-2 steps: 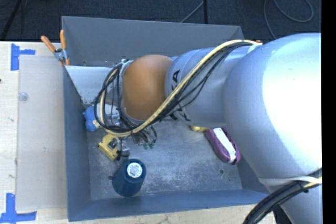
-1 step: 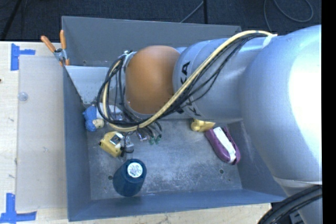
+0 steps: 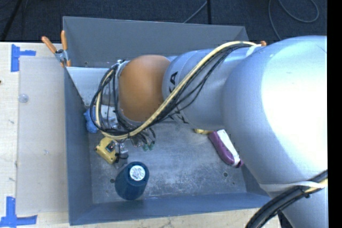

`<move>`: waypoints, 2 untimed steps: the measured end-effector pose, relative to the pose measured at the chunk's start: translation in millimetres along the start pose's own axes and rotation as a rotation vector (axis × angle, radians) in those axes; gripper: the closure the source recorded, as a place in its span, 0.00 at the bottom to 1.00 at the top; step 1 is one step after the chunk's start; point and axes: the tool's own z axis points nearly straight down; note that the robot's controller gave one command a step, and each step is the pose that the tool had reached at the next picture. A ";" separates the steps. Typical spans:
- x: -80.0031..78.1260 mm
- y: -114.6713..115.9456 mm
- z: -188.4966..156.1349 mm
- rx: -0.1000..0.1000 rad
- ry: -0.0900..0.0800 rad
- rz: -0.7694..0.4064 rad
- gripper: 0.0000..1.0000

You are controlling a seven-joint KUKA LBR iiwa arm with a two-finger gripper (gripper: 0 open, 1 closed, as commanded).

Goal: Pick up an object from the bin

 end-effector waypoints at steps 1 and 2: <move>0.0 0.0 0.0 0.000 0.000 0.000 1.00; 1.4 1.8 -0.9 0.002 -0.007 -0.044 1.00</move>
Offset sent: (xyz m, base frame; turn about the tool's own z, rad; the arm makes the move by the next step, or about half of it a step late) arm -0.0140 0.0077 -0.0006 -0.1508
